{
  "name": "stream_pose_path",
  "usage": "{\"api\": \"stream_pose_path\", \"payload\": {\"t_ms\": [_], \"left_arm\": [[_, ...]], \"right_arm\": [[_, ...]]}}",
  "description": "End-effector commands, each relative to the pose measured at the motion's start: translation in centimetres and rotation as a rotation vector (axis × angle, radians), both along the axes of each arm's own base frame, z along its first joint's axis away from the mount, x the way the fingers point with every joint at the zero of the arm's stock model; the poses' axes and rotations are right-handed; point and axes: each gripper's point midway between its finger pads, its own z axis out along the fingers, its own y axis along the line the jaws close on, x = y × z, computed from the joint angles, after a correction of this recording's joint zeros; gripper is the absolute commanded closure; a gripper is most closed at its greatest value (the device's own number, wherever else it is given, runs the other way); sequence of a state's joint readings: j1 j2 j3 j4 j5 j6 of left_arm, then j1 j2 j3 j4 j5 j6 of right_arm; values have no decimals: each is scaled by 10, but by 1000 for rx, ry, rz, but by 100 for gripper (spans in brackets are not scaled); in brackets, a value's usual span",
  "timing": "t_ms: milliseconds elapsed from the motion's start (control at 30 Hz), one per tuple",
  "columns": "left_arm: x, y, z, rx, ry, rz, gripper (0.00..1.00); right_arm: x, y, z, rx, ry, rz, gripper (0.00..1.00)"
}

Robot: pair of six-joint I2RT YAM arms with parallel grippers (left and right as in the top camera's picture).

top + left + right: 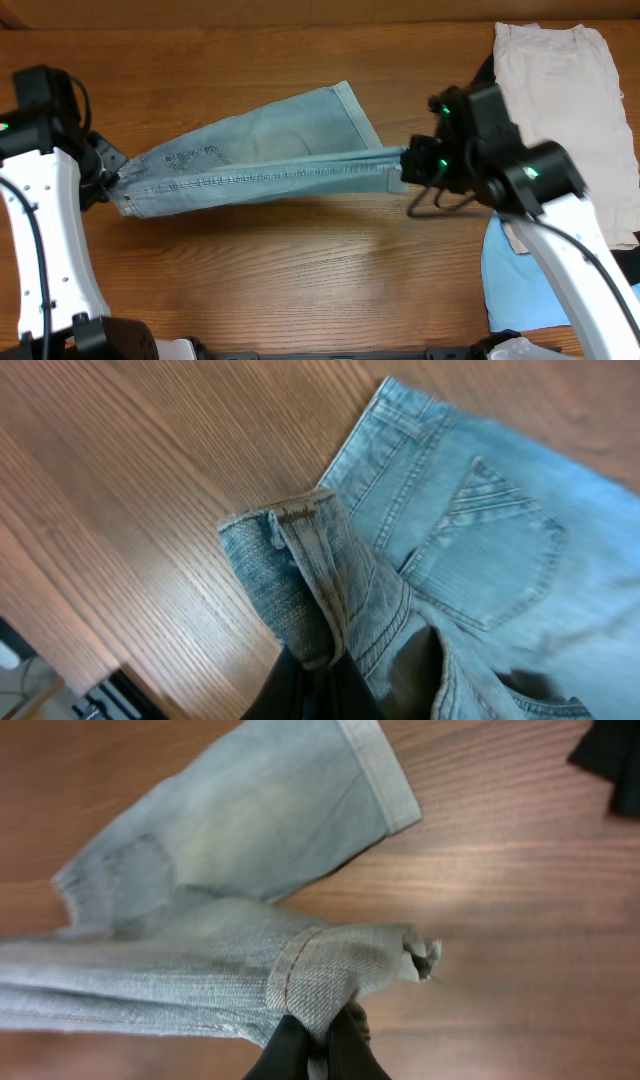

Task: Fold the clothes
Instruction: 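Lift the shorts and fold the bottom half up over the top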

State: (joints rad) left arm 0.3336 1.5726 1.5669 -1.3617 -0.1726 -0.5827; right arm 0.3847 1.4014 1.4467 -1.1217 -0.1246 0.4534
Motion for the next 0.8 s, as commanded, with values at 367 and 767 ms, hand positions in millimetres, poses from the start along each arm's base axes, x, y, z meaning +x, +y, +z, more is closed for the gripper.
{"api": "stream_pose_path", "payload": {"t_ms": [367, 767], "left_arm": [[29, 33, -80, 102, -5, 46, 95], [114, 58, -115, 151, -225, 41, 14]], "right_arm": [[127, 19, -88, -103, -112, 19, 96], [219, 54, -112, -2, -398, 13, 0]]}}
